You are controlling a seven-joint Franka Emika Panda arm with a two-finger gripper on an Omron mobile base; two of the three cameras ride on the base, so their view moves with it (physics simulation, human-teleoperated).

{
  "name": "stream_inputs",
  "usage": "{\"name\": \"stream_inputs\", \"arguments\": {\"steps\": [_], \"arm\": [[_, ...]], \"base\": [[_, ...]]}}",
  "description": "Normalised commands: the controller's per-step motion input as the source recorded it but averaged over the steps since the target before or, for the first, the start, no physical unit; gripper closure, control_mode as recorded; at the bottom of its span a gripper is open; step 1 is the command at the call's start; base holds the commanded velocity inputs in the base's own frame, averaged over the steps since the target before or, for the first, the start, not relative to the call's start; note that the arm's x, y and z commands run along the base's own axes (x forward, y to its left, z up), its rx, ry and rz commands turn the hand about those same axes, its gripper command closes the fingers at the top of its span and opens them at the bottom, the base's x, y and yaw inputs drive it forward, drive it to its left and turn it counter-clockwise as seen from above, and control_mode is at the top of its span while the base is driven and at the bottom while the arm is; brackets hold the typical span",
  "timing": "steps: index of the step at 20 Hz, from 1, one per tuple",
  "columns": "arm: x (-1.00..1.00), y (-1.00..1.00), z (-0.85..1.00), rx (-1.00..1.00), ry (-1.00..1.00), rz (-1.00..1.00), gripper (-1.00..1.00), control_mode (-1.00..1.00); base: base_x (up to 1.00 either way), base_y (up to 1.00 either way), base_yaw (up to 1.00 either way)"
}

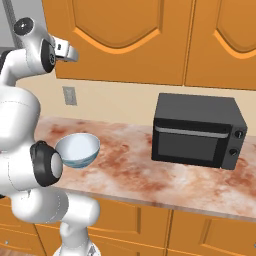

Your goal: Open the cabinet and setup a tea strainer by placing it in the bowl upright.

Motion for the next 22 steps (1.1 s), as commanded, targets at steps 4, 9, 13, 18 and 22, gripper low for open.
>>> {"name": "stream_inputs", "arguments": {"steps": [4, 9, 13, 18, 22], "arm": [[-0.23, 0.0, 0.1, -0.03, -0.03, 0.0, 1.0, -1.0], [-0.72, -0.03, 0.21, -0.01, -0.06, 0.0, 1.0, -1.0], [-0.87, -0.22, 0.24, 0.0, -0.02, 0.0, 1.0, -1.0], [-0.99, -0.24, 0.19, 0.0, -0.05, 0.0, 1.0, -1.0], [-1.0, -0.19, 0.22, 0.0, -0.08, 0.0, 1.0, -1.0]], "base": [[0.0, 0.0, 0.0], [0.0, 0.0, 0.0], [0.0, 0.0, 0.0], [0.0, 0.0, 0.0], [0.0, 0.0, 0.0]]}}
